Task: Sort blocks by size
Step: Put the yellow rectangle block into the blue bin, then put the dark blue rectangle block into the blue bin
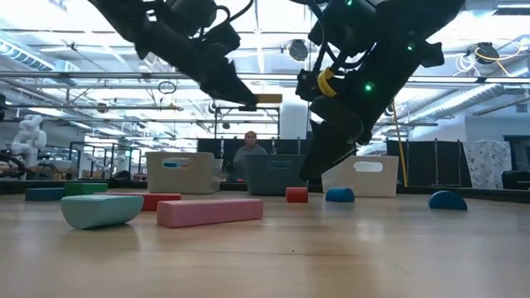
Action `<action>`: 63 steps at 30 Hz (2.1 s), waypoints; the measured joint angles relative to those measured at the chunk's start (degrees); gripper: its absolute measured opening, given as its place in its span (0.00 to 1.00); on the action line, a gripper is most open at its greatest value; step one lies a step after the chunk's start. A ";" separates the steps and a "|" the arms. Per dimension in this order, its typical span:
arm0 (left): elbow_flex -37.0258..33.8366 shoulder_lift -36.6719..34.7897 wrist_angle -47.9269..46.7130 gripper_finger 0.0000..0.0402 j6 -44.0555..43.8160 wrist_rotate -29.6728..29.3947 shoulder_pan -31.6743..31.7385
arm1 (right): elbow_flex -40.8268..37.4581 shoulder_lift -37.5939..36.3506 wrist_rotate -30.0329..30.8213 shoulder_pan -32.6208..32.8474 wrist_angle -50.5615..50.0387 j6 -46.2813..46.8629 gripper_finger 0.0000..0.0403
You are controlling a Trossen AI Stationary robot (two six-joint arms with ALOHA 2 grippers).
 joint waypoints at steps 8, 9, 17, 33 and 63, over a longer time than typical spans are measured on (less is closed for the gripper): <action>5.43 6.19 0.11 0.29 0.42 5.86 7.14 | -0.01 0.02 0.00 0.00 0.04 -0.83 0.50; 6.37 7.40 -0.23 0.29 0.55 5.90 7.90 | 0.00 0.01 0.00 0.00 0.06 -0.98 0.50; 17.90 18.32 -6.71 0.29 2.02 9.34 13.60 | 0.00 0.02 0.01 -0.02 0.07 -1.68 0.50; 32.91 32.03 -21.51 0.32 4.95 10.26 16.89 | -0.02 0.02 0.07 -0.02 0.20 -1.92 0.50; 28.81 16.53 -32.24 0.38 2.94 5.37 14.78 | 0.00 0.04 0.02 0.24 0.75 -2.51 0.50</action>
